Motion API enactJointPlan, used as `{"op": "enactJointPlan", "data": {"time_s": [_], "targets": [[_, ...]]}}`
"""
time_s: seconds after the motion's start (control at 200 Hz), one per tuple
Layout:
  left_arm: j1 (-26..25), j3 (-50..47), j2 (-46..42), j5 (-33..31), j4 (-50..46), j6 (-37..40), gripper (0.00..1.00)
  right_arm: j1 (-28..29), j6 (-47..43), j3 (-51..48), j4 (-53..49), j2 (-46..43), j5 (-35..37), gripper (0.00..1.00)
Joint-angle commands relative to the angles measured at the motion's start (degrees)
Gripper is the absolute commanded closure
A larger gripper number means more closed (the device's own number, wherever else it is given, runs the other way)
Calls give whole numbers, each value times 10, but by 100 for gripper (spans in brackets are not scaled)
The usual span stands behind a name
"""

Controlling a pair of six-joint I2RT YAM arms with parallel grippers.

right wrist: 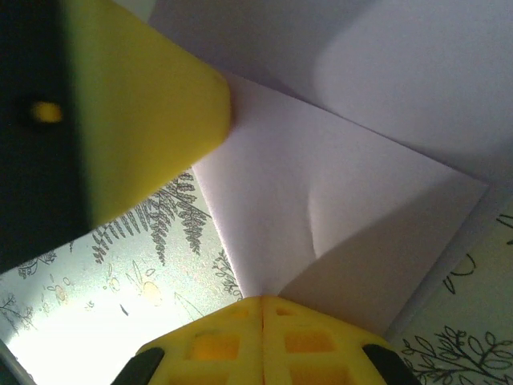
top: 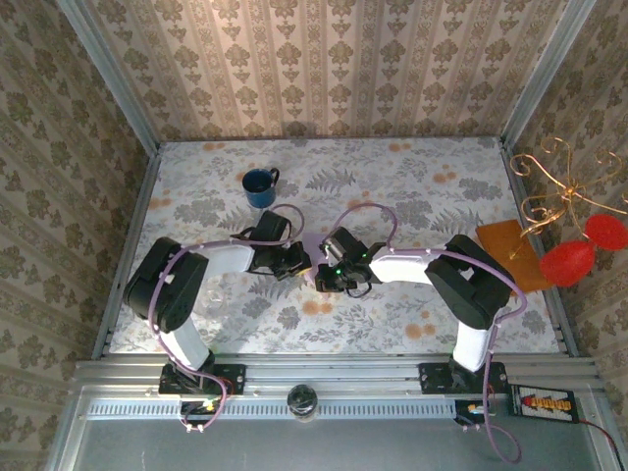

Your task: Fold a paper plane with a square sheet of paper (pick it up from the middle)

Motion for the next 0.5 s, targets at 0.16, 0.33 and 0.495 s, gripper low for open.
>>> {"op": "enactJointPlan", "data": {"time_s": [0.16,0.33,0.495], "targets": [[-1,-48,-70,25,71,72,96,2,17,2,-45,32,21,95],[-13,-68,-46,42,94,66,98,3,20,1,-48,34,21,95],[-24,-62,-16,52,101,60,98,2,21,1,-49,33,20,95]]}}
